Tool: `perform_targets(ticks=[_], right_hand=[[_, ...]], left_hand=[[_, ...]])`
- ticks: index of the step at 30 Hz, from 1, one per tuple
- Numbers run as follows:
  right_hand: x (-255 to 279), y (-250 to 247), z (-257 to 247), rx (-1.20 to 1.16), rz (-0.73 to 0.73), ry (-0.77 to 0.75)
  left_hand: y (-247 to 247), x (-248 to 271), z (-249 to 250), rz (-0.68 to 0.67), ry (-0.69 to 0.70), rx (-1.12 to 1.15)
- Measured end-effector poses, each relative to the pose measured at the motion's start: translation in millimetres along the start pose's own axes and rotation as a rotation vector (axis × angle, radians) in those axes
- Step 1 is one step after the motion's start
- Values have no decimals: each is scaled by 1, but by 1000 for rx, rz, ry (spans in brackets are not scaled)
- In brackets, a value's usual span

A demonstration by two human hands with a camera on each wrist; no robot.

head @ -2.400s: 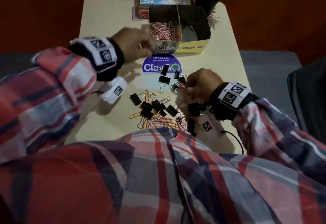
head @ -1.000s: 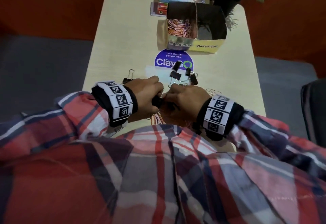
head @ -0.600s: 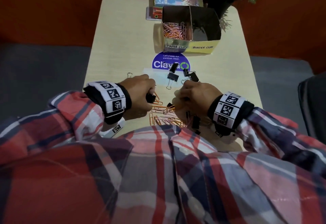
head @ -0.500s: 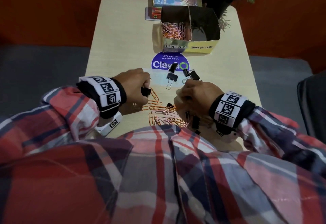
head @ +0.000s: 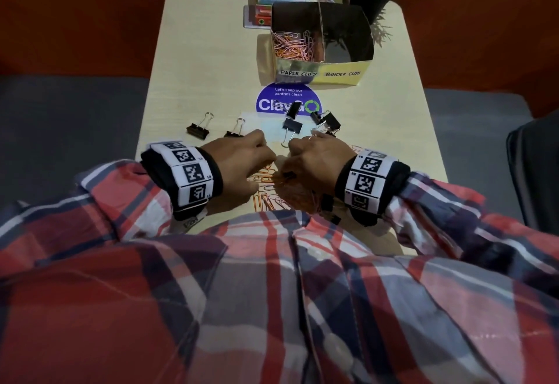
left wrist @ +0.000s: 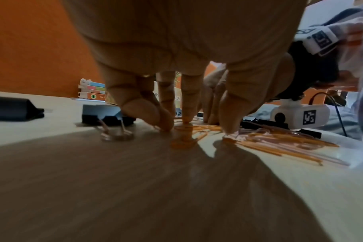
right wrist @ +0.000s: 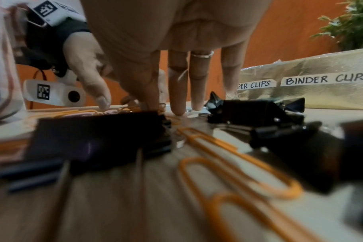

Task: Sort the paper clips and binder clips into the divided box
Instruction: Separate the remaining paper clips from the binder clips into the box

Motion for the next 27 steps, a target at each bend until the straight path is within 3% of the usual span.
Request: perform_targets(ticks=[12, 20, 27], right_hand=[[-4, -8, -1, -90, -101, 196], [1, -10, 11, -165, -77, 295], [-1, -8, 45, -260, 8, 461]], left_hand=[[5, 8, 15, 32, -74, 90], [11, -5, 35, 154, -98, 109], [3, -18, 35, 144, -108, 130]])
Point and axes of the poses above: each hand's wrist, its own x-axis away from the middle knuckle, its own y-axis out of the palm, z = x × y, the point moved 1 cm from there along -x, towards the middle knuckle, and after that the axes turned 10 degrees about y, right-handed, at the moved point
